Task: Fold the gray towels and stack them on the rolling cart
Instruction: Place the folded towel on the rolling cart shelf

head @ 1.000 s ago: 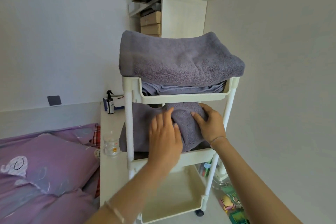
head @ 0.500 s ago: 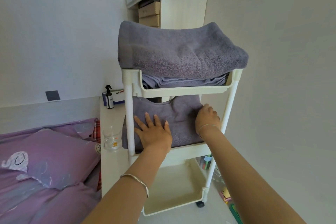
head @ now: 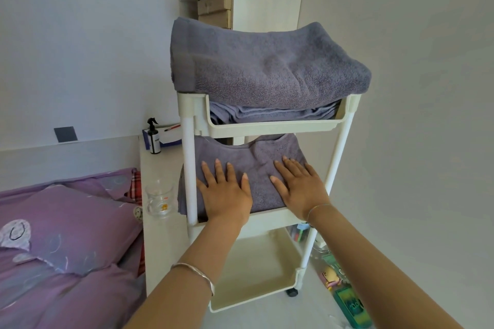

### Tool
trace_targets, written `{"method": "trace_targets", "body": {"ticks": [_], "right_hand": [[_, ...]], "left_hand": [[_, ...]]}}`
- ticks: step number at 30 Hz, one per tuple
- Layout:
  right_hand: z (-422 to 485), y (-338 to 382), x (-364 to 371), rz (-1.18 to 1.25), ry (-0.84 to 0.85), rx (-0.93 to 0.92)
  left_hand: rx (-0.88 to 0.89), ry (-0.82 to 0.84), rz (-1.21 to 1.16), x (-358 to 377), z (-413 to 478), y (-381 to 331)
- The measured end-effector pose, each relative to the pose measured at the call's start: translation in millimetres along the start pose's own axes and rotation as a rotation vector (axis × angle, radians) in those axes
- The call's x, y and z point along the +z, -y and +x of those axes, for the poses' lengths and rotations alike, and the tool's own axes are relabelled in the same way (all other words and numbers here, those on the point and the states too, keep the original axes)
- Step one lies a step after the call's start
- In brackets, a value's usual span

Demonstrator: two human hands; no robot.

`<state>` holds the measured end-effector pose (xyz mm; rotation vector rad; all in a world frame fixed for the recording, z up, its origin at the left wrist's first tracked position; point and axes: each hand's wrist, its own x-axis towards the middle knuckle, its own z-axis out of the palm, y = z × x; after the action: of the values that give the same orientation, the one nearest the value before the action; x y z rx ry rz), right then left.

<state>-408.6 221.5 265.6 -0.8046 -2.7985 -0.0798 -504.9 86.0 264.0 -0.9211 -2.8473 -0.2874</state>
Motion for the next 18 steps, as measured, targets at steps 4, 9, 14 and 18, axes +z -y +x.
{"method": "trace_targets", "body": {"ticks": [4, 9, 14, 18], "right_hand": [[-1, 2, 2, 0.049, 0.033, 0.032], [-22, 5, 0, 0.1, 0.034, 0.044], [-86, 4, -1, 0.348, -0.145, 0.101], [-155, -9, 3, 0.373, -0.168, 0.269]], "left_hand": [[0.053, -0.034, -0.024, 3, -2, 2], [0.136, -0.112, -0.061, 2, -8, 9], [0.319, -0.192, -0.162, 7, -30, 10], [0.467, -0.221, -0.28, 16, -64, 2]]}}
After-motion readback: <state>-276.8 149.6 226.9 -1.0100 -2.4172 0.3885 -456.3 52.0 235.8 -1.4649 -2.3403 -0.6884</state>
